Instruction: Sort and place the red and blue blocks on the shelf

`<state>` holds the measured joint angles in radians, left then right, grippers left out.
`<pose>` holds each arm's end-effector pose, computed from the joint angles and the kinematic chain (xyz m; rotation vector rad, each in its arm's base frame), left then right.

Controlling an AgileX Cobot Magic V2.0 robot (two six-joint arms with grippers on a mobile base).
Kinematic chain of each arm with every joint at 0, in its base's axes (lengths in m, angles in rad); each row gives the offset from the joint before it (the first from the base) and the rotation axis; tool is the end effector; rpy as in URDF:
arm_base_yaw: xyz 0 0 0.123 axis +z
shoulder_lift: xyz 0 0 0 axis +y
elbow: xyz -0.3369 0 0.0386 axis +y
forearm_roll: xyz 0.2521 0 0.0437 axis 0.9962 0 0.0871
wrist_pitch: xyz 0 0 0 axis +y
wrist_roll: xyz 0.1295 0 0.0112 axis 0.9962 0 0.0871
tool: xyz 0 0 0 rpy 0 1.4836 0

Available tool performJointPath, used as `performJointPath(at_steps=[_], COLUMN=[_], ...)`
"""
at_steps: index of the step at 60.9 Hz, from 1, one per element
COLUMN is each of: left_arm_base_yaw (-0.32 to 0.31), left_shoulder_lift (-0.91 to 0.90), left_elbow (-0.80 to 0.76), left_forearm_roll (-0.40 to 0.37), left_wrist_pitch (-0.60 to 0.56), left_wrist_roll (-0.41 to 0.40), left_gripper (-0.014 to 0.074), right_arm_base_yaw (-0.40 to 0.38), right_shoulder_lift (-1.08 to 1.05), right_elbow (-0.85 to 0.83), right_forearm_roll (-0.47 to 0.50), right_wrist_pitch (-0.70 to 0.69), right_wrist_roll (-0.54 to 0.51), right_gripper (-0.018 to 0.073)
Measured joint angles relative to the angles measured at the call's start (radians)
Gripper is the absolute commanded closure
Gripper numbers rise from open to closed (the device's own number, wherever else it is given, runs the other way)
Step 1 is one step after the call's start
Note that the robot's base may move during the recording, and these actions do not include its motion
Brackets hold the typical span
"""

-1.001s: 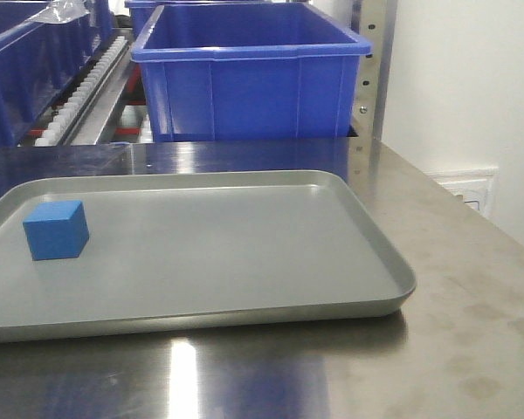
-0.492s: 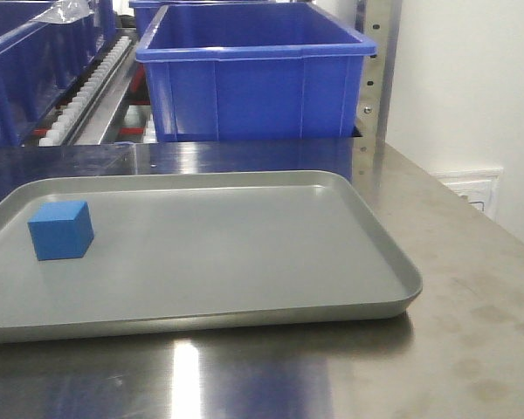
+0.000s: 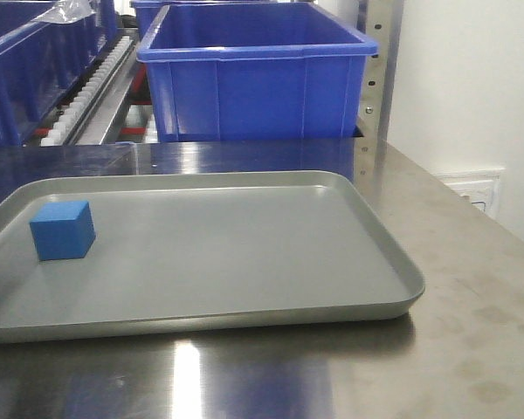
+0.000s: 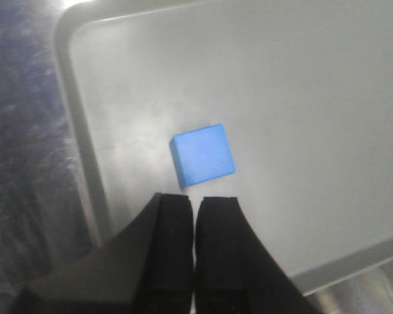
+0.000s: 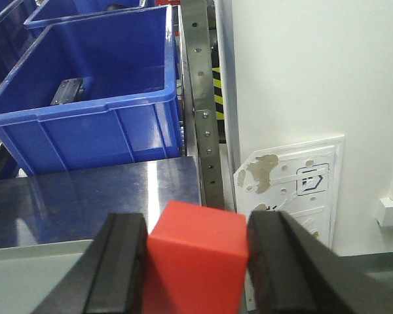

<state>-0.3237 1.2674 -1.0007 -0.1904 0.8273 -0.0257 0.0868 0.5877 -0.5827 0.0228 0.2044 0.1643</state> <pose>0.2413 -0.1001 0.3235 0.2714 2.5809 -0.3578 0.1218 0.0112 0.3684 0.0812 1.6953 0.2085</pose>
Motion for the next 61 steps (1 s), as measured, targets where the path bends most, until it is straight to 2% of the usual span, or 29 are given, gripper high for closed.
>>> performJointPath(at_steps=[20,24,34,40,61], left_arm_base_yaw=[-0.096,-0.108,-0.128,-0.132,-0.132], left_shoulder_lift=[0.086,0.094,0.101,0.101,0.123], left_elbow=[0.0,0.0,0.0,0.0,-0.002], left_forearm_roll=[0.002,0.002,0.005,0.004,0.006], left_wrist_pitch=[-0.06,-0.068,-0.095,-0.102,-0.109], left_wrist_roll=[-0.008,-0.008,-0.008,-0.009,-0.12], left_gripper=[0.0451,0.0393,0.0169,0.0092,0.0093], right_arm_base_yaw=[0.0,0.0,0.0,0.0,0.0], right_shoulder_lift=[0.0,0.0,0.0,0.0,0.0], right_elbow=[0.0,0.0,0.0,0.0,0.0], right_forearm_roll=[0.0,0.0,0.0,0.0,0.0], right_wrist_pitch=[0.0,0.0,0.0,0.0,0.0], right_wrist_roll=[0.0,0.0,0.0,0.0,0.0], right_gripper=[0.0511,0.0511,0.0511,0.0511,0.0511])
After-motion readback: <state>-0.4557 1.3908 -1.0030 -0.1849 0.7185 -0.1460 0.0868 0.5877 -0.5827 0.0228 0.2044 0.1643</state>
